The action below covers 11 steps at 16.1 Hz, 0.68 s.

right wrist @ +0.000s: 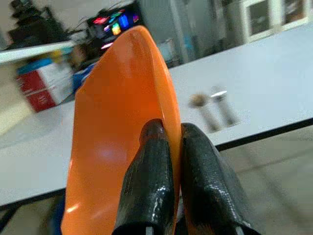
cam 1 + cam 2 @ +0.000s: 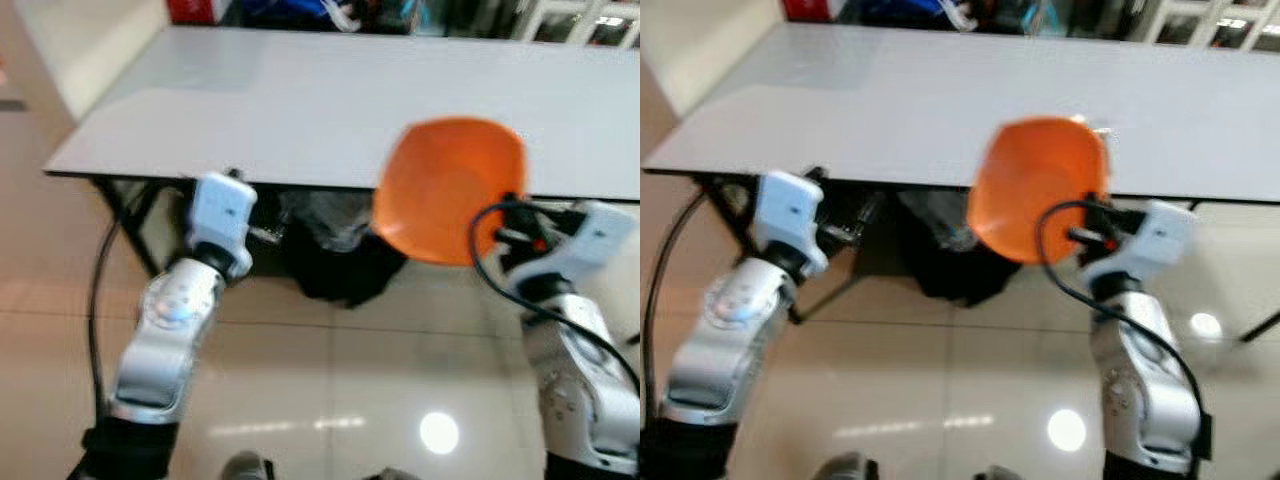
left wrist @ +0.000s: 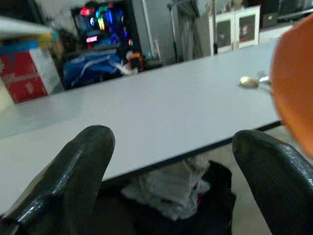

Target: Setting the table

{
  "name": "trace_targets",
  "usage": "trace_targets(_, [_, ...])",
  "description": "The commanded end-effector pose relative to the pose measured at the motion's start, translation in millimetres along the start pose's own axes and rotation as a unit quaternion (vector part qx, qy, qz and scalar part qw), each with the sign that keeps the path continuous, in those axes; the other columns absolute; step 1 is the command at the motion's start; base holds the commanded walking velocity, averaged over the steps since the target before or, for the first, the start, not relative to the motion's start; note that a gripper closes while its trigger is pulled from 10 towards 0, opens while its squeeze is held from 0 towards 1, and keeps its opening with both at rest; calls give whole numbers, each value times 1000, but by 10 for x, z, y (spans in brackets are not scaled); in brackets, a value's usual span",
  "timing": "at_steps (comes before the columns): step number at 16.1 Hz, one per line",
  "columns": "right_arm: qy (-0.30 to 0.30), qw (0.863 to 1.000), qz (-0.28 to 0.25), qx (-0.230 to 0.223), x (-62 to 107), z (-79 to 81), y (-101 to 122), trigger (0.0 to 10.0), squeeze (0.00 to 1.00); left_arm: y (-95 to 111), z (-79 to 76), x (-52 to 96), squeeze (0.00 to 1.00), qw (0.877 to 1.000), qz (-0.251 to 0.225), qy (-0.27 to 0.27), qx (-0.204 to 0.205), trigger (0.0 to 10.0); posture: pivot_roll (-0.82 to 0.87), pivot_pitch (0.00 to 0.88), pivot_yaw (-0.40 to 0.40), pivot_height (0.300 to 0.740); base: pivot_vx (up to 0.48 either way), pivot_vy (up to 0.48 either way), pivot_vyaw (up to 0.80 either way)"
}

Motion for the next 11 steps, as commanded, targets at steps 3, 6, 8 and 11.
trace_targets(3, [6, 1000, -9, -7, -16, 81, 47, 10000, 0, 46, 105, -19, 0, 1000, -6, 13, -8, 10000, 83, 51, -1, 740, 0, 0, 0])
trace_targets(6, [2, 1000, 3, -4, -29, 79, 2, 10000, 0, 60, 76, -26, 0, 1000, -8, -2, -6, 10000, 83, 51, 2, 740, 202, 0, 0])
trace_targets(8, [4, 1000, 2, -7, -32, 92, -2, 10000, 0, 66, 71, -34, 0, 1000, -8, -4, -6, 10000, 87, 51, 4, 740, 414, 0, 0])
trace_targets(11, [1, 1000, 0, -8, -32, 90, 4, 10000, 0, 62, 68, -27, 0, 1000, -8, -10, -4, 10000, 85, 53, 7, 740, 435, 0, 0])
Point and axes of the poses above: a point about 5 cm out from each wrist's last joint towards the gripper, its own x axis pointing back from the gripper into the wrist, its own y axis along the axis of the wrist's last joint, z = x × y, the point moved 5 cm from there along -x, pointing out of the wrist towards the gripper, and after that the axes turned 1 degree about x, right-handed, at the moved point
